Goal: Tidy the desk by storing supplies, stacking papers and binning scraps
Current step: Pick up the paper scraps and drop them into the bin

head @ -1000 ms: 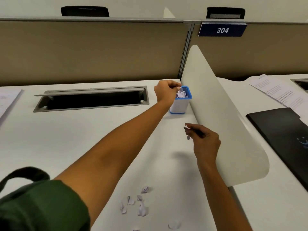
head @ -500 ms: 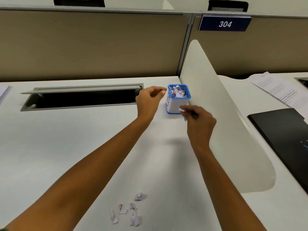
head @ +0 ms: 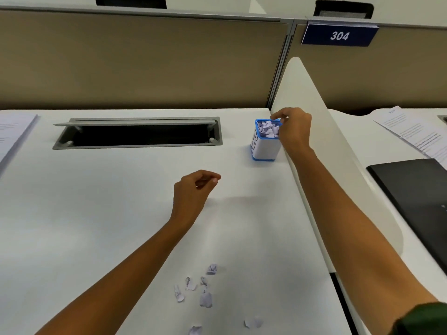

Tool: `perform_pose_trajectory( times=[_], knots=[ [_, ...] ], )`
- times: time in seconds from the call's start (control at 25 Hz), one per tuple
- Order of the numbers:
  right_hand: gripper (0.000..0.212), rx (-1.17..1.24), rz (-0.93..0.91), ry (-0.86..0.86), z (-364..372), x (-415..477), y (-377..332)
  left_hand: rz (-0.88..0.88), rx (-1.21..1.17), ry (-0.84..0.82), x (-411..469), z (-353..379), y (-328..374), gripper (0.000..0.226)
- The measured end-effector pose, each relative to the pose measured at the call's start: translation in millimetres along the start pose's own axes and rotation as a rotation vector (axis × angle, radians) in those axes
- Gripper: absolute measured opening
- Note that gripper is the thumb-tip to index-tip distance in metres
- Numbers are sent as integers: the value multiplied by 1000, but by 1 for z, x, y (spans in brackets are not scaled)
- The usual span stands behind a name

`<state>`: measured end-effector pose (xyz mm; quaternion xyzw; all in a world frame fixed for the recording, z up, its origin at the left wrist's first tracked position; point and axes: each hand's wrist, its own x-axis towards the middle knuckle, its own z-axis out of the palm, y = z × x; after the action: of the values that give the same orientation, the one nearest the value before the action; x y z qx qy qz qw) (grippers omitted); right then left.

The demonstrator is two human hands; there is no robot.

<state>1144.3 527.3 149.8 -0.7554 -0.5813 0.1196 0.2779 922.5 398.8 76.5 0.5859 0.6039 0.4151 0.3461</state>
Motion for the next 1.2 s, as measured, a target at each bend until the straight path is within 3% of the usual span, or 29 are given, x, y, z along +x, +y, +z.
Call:
perform_pose_trajectory(
  times=[0.16, 0.28, 0.4, 0.52, 0.64, 0.72, 0.8, 1.04, 1.2],
  knots=[
    [21, 180, -158, 251, -17, -60, 11, -11, -3, -16, -33, -13, -8, 12],
    [20, 313, -271, 257, -28, -128, 19, -13, -15, -26, -68, -21, -12, 11],
    [20, 385, -259, 119, -33, -210, 28, 7, 25, -66, -108, -31, -20, 14],
    [13, 431, -64, -107, -33, -286, 49, 10, 154, -64, -148, -44, -38, 14],
    [46, 216, 143, -338, -32, -346, 81, -103, 361, -49, -179, -55, -55, 35],
    [72, 41, 200, -479, -31, -377, 94, -125, 390, -99, -193, -59, -60, 48],
    [81, -15, 190, -531, -28, -402, 95, -101, 354, -152, -205, -60, -61, 53],
    [58, 232, 57, -483, 3, -425, 66, -42, 310, -380, -235, -40, -49, 68],
    [45, 326, -29, -358, 18, -416, 56, 10, 401, -378, -248, -29, -45, 75]
  ],
)
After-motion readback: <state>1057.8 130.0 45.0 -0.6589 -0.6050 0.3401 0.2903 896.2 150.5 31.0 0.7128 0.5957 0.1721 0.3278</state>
